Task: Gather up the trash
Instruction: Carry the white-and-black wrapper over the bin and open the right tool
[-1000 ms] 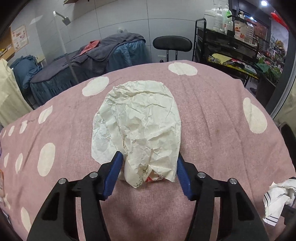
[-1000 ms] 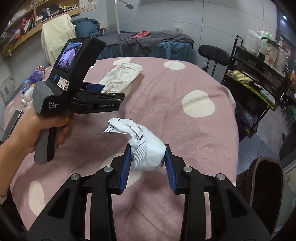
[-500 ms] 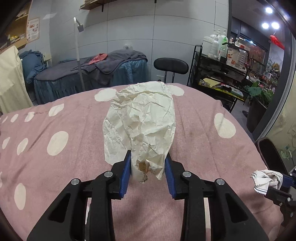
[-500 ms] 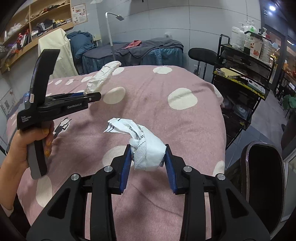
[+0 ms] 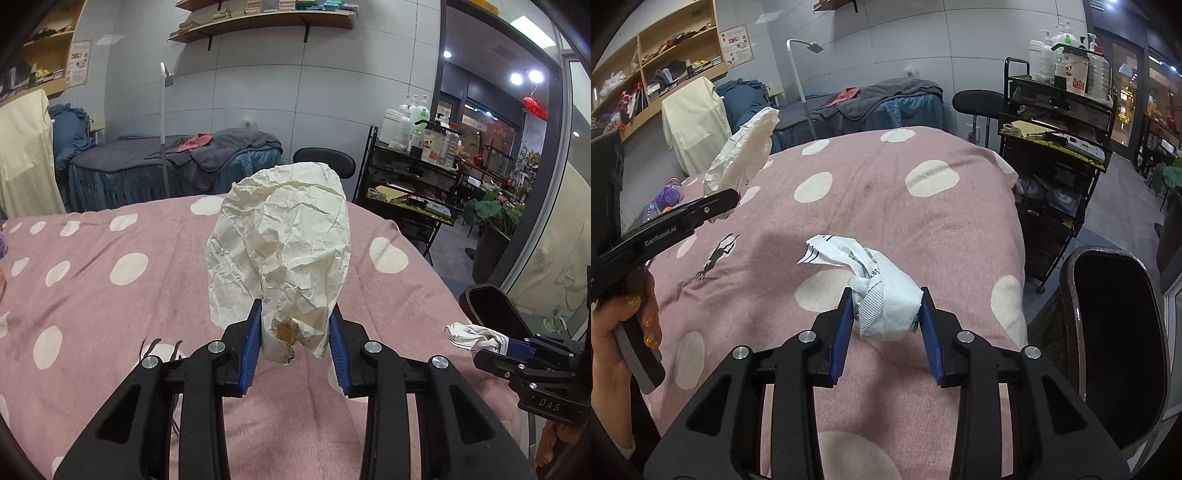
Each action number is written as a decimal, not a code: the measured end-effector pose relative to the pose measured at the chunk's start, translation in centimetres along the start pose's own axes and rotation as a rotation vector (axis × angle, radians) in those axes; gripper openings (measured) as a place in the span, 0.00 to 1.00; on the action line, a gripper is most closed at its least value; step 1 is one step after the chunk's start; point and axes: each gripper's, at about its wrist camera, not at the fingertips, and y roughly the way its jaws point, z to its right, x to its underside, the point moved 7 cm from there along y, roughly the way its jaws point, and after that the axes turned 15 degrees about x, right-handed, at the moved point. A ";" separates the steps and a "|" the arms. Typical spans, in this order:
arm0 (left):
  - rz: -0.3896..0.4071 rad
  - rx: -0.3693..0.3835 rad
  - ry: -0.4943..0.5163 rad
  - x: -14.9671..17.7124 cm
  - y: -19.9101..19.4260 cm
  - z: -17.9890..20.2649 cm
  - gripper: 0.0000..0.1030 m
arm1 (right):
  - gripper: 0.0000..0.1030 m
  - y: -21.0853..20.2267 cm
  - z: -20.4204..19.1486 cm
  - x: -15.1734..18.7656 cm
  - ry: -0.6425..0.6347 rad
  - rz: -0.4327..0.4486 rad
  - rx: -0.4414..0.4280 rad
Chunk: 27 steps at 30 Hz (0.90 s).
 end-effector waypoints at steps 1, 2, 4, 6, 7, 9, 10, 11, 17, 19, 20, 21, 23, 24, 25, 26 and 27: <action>0.005 0.004 -0.003 0.2 -0.3 0.2 0.32 | 0.35 -0.1 0.1 0.1 0.003 0.001 -0.001; 0.009 0.008 -0.007 0.4 -0.6 0.4 0.32 | 0.35 -0.3 0.3 0.3 0.007 0.003 0.000; 0.015 0.013 -0.011 0.8 -1.0 0.9 0.32 | 0.34 -0.5 0.6 0.6 0.013 0.005 0.000; 0.021 0.011 -0.010 1.2 -1.4 1.1 0.32 | 0.35 -0.8 0.9 1.0 0.022 0.005 -0.001; 0.026 0.010 -0.011 1.4 -1.8 1.2 0.32 | 0.35 -1.0 1.1 1.1 0.029 0.006 0.000; 0.037 0.013 -0.020 1.6 -2.3 1.5 0.32 | 0.34 -1.2 1.5 1.4 0.037 0.007 -0.001; 0.041 0.017 -0.026 1.7 -2.5 1.7 0.32 | 0.35 -1.3 1.7 1.5 0.040 0.008 0.000; 0.045 0.019 -0.031 1.9 -2.7 1.9 0.32 | 0.34 -1.5 1.8 1.6 0.042 0.009 0.001; 0.066 0.035 -0.048 2.2 -3.5 2.9 0.32 | 0.35 -2.3 2.8 2.3 0.070 0.020 0.003; 0.072 0.040 -0.050 2.3 -3.6 3.4 0.32 | 0.35 -2.6 3.3 2.4 0.080 0.027 0.007; 0.073 0.045 -0.050 2.3 -3.6 3.6 0.32 | 0.34 -2.8 3.6 2.5 0.086 0.032 0.011; 0.074 0.051 -0.051 2.3 -3.6 3.8 0.32 | 0.34 -3.0 4.0 2.6 0.091 0.037 0.017; 0.080 0.063 -0.053 2.4 -3.7 4.4 0.32 | 0.34 -3.2 4.7 2.7 0.103 0.043 0.029; 0.081 0.068 -0.050 2.3 -3.6 4.7 0.32 | 0.35 -3.3 5.2 2.7 0.111 0.045 0.035; 0.080 0.072 -0.045 2.3 -3.6 5.0 0.32 | 0.35 -3.4 5.7 2.9 0.122 0.046 0.040; 0.080 0.076 -0.043 2.4 -3.5 5.4 0.32 | 0.35 -3.5 6.1 3.1 0.129 0.046 0.044; 0.079 0.083 -0.040 2.4 -3.4 5.7 0.32 | 0.35 -3.5 6.6 3.3 0.138 0.046 0.050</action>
